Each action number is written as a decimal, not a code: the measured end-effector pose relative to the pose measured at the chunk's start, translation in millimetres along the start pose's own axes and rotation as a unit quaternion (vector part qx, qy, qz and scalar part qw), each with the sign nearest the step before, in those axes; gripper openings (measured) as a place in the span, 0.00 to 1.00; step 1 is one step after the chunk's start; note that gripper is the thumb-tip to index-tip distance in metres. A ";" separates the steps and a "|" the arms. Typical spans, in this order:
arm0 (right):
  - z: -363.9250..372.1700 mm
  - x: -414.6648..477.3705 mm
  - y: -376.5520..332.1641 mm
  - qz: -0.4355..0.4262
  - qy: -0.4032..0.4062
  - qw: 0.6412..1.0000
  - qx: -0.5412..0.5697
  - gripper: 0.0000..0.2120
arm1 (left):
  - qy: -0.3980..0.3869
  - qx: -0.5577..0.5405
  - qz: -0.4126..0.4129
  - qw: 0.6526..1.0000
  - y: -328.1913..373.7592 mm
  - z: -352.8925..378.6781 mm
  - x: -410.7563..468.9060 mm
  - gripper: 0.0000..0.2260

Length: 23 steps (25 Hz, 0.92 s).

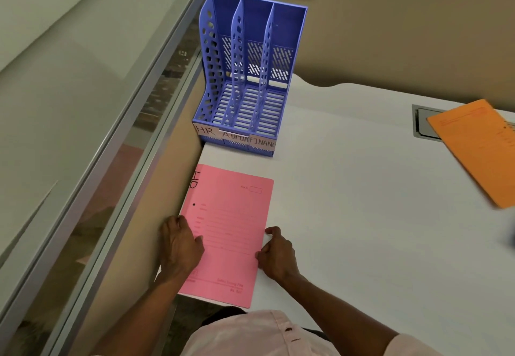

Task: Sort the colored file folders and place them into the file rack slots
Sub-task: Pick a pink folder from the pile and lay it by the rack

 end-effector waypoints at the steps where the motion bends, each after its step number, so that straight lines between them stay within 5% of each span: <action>1: 0.4 -0.3 -0.5 0.005 0.001 1.000 0.000 0.28 | -0.001 0.003 0.003 1.000 0.5 0.9 -0.1 0.24; 10: -24.2 -1.8 18.8 0.032 -0.021 0.999 0.001 0.16 | 0.006 0.045 0.045 0.998 17.5 -6.6 0.4 0.32; 23: -135.8 -59.6 138.0 0.119 0.139 0.981 0.062 0.15 | -0.050 -0.074 0.387 0.918 172.1 50.2 -81.3 0.21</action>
Point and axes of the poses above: each hand's wrist, its own x-axis towards the middle knuckle, its own z-axis out of the palm, y = z × x, the point moved 4 cm from there along x, towards the middle knuckle, and after that the axes turned 12 degrees about y, right-handed, at the moved point
